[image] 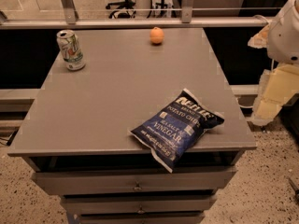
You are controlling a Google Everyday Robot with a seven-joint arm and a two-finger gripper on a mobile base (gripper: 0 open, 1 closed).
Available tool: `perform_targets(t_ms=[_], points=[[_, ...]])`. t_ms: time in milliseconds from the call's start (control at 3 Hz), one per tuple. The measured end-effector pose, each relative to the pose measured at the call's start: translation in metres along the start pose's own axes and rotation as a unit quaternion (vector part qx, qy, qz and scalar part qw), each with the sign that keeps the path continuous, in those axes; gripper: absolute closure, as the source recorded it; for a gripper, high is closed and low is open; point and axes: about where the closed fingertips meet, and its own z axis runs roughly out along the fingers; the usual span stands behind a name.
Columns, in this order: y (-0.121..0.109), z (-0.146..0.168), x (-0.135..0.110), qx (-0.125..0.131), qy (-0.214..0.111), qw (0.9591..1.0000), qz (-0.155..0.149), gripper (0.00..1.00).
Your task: Move orange near blue chip bag
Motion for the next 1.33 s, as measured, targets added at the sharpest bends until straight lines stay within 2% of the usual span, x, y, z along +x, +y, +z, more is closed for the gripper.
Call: perform_targets(t_ms=[333, 667, 1000, 1333], points=[[0.000, 0.000, 0.000, 0.000, 0.000, 1.0000, 0.000, 0.00], [-0.027, 0.019, -0.011, -0.001, -0.040, 0.9992, 0.009, 0.00], [-0.090, 0.069, -0.045, 0.008, -0.105, 0.9935, 0.043, 0.00], [-0.144, 0.106, -0.080, 0.040, -0.157, 0.9839, 0.075, 0.00]])
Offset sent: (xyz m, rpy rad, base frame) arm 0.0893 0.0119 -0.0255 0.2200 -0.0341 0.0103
